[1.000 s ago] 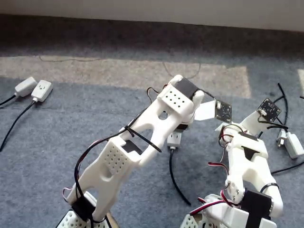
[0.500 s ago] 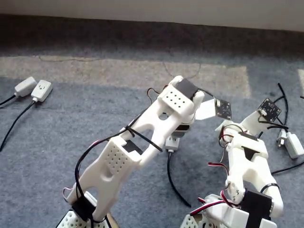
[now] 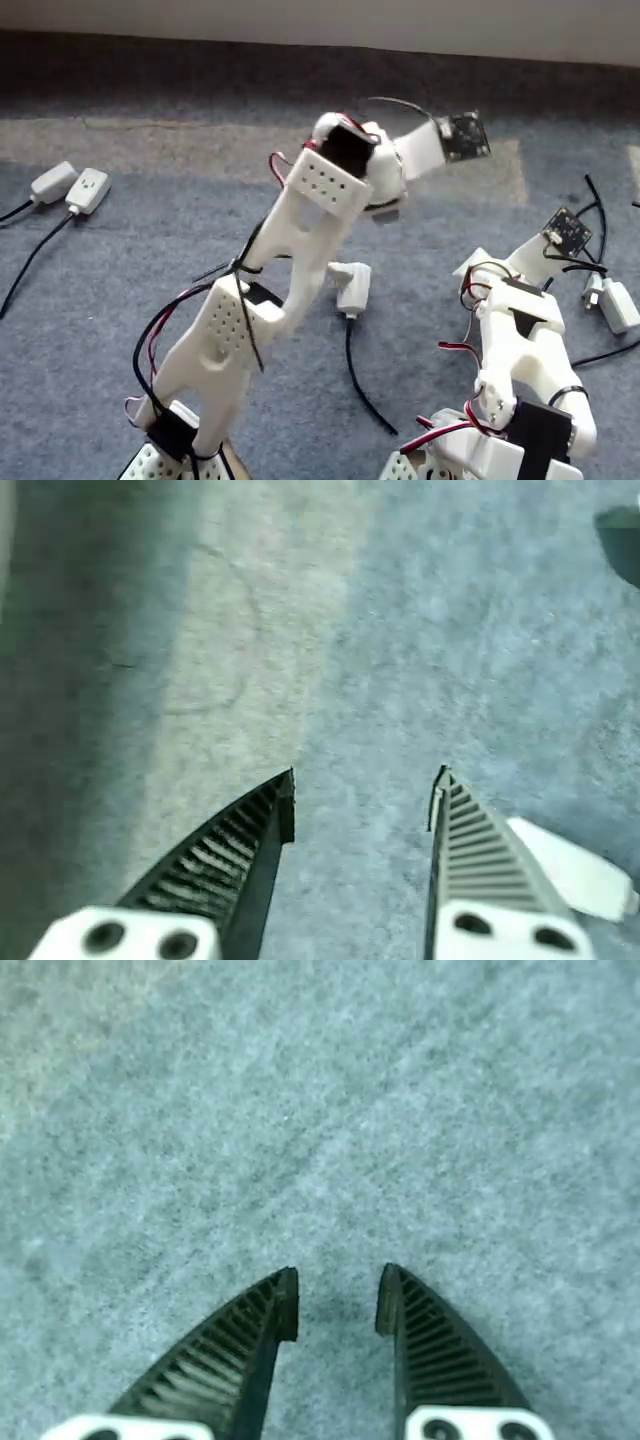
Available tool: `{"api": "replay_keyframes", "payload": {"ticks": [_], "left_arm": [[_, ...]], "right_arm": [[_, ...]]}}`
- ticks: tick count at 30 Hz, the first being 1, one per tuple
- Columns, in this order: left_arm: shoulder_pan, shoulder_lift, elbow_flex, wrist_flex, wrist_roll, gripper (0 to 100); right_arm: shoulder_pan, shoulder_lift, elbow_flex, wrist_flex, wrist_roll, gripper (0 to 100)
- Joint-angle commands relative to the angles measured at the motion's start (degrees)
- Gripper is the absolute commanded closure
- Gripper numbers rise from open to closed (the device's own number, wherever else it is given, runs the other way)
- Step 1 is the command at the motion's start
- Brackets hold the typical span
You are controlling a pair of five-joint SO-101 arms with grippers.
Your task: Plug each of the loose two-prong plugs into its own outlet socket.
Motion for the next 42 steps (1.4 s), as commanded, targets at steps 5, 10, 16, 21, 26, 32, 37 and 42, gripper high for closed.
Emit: {"api": "replay_keyframes", "payload": {"ticks": [5,10,16,21,26,32,37,42], "left_arm": [[-16.7,-13.1,-11.3,0.6,1.2,77],[-30.4,-16.9,-10.7,0.6,9.7,77],[-48.3,-15.4,-9.7,0.7,23.8,77],[-58.6,-13.0,2.9,0.7,26.3,77],[-62.4,-11.1,15.4,0.4,25.9,77],[-62.6,-8.1,18.0,0.4,26.0,77],[-62.5,-3.7,17.7,0.3,26.0,77],[-62.7,-0.7,17.6,0.2,25.9,77]], "right_arm": [[-4.4,-0.8,-2.7,0.6,4.0,82.4],[-13.0,-0.7,-6.6,5.7,8.6,76.2],[-22.4,-0.3,-16.1,15.7,8.4,75.9],[-31.6,-0.1,-17.6,16.5,8.3,75.2],[-34.9,-0.2,-18.2,22.2,4.7,74.0],[-39.2,-0.2,-18.2,25.2,4.7,73.6],[-45.1,-0.1,-17.9,24.8,6.5,73.6],[-45.8,-0.9,-18.2,26.5,6.8,73.6]]}}
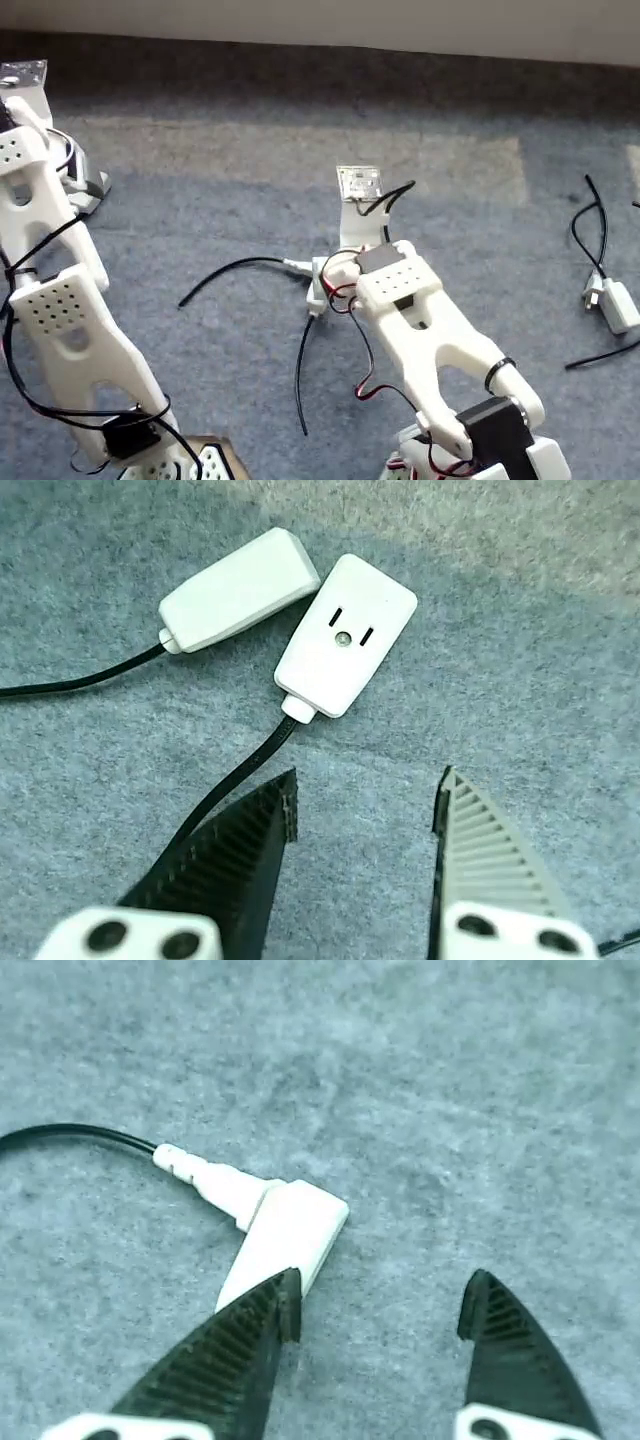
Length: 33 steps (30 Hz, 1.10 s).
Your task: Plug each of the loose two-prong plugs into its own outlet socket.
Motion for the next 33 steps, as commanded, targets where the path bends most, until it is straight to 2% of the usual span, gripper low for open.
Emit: {"api": "replay_keyframes", "payload": {"ticks": [1,10,18,21,26,29,33], "left_arm": [[-0.5,0.7,-0.6,-0.1,0.2,77],[-0.2,0.9,-0.6,-0.9,0.3,77],[-0.2,1.0,-0.2,-0.9,0.4,77],[-0.2,1.0,-0.1,-0.9,0.4,77],[-0.1,1.0,-0.5,-0.9,0.4,77],[0.0,1.0,-0.5,-0.9,0.4,77],[0.7,1.1,-0.1,-0.9,0.4,77]], "right_arm": [[-1.2,-1.5,-3.2,2.7,0.9,73.6],[-2.1,-8.5,-5.7,6.3,0.5,73.6],[-9.8,-5.8,0.9,-4.2,0.4,73.6],[-8.7,-3.9,3.1,-7.9,0.4,73.8],[-3.6,0.1,3.0,-8.0,0.2,73.8],[-2.5,2.5,3.0,-8.0,-2.6,74.1],[-2.5,5.5,0.7,-8.1,-2.1,85.4]]}}
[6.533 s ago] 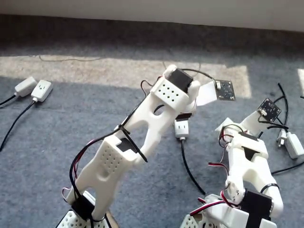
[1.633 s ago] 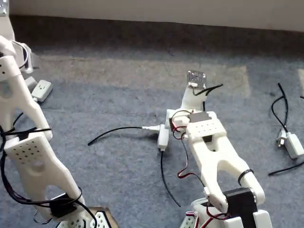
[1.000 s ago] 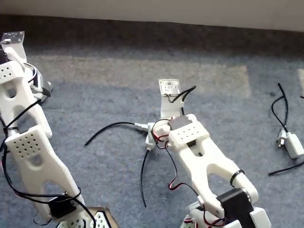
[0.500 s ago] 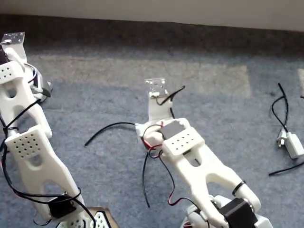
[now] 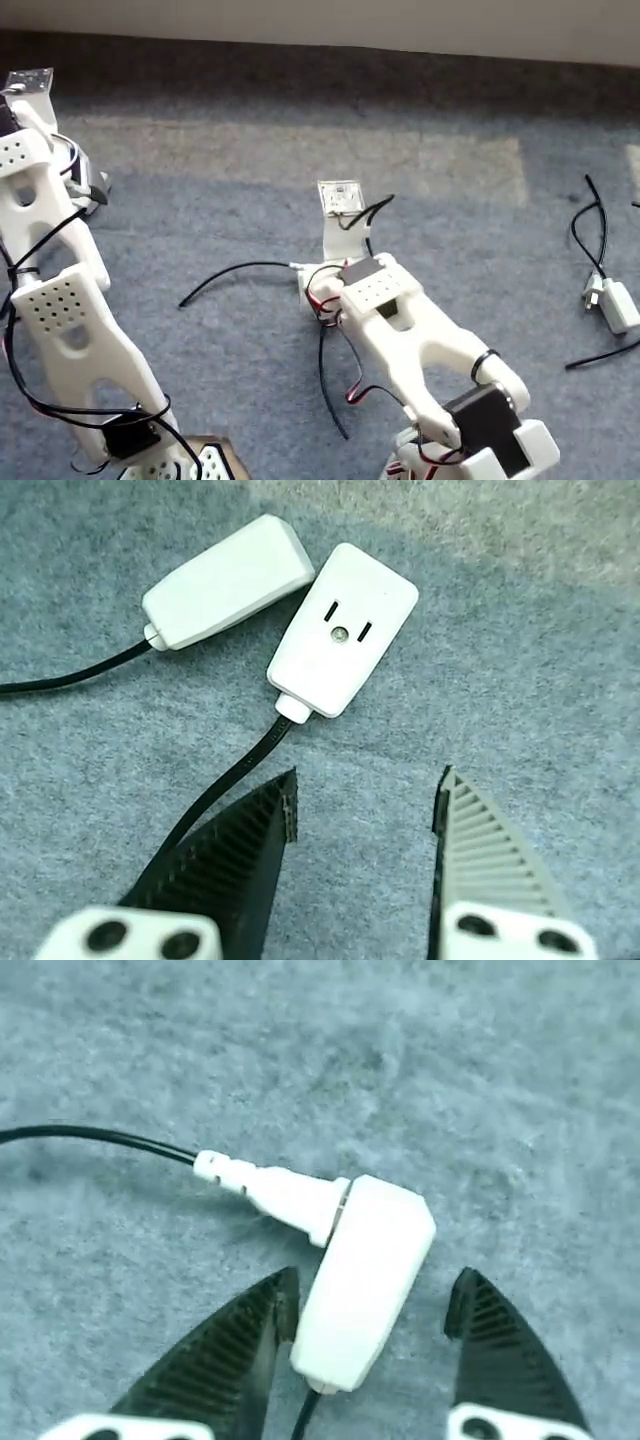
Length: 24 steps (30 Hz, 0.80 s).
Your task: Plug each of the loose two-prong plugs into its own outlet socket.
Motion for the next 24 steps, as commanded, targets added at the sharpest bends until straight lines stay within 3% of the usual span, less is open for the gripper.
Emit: {"api": "replay_keyframes", "payload": {"ticks": [1,4,13,18,24], "left_arm": [[0.7,-0.6,-0.3,-0.6,0.4,77],[0.7,-0.6,-0.3,-0.6,0.4,77],[0.5,-0.6,-0.2,-0.4,0.4,77],[0.4,-0.5,-0.2,-0.3,0.4,77],[0.7,-0.5,-0.2,-0.3,0.4,77]], "right_arm": [[1.3,1.7,-3.4,-0.6,-0.4,89.8],[1.4,5.1,-6.8,-0.6,-0.4,99.6],[9.5,15.5,-22.7,-5.3,-1.1,99.2],[12.4,14.8,-20.3,-15.0,-12.6,99.2],[13.1,3.2,-11.8,-20.9,-21.9,99.2]]}}
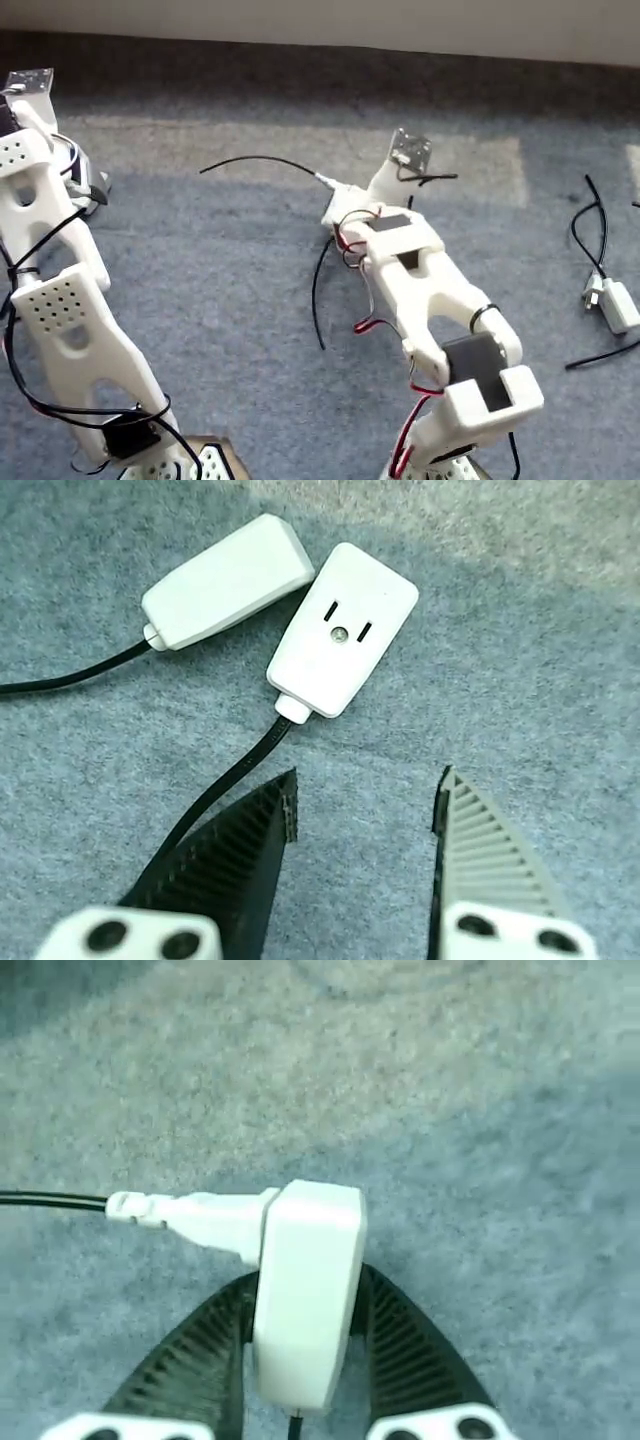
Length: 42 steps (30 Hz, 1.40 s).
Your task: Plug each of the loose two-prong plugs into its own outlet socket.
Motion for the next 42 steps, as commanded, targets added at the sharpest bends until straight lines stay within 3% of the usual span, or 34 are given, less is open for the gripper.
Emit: {"api": "replay_keyframes", "payload": {"ticks": [1,4,8,11,14,19,25,30,37,42], "left_arm": [[0.8,-0.5,-0.2,-0.4,0.4,77],[1.5,-0.5,-0.1,-0.3,0.4,77],[1.5,-0.5,0.2,-0.2,0.5,77],[1.4,-0.6,2.1,-0.2,0.5,77],[1.4,-0.6,3.7,-0.3,0.5,77],[1.4,-0.6,4.1,-0.3,0.5,77],[1.5,-0.6,4.1,-0.3,0.5,77],[1.7,-0.6,4.1,-0.3,2.5,77],[1.6,-0.6,4.1,-0.3,4.0,77],[1.4,-0.6,4.1,-0.2,3.9,77]], "right_arm": [[-0.1,-11.0,3.6,-5.8,-7.0,99.2],[-4.3,-16.0,6.7,-14.4,-11.5,99.2],[-10.6,-14.6,7.4,-29.4,-11.7,99.2],[-12.1,-7.8,3.6,-40.5,-11.7,99.2],[-11.9,4.8,-7.5,-43.6,-12.0,99.2],[-8.9,28.0,-36.2,-33.7,-12.1,99.2],[-5.7,45.2,-68.0,-13.2,-12.1,98.8],[-5.8,54.3,-89.4,0.0,-12.1,89.2],[-5.5,65.4,-109.0,2.2,-11.7,86.4],[-5.6,70.8,-113.9,2.2,-12.0,74.9]]}}
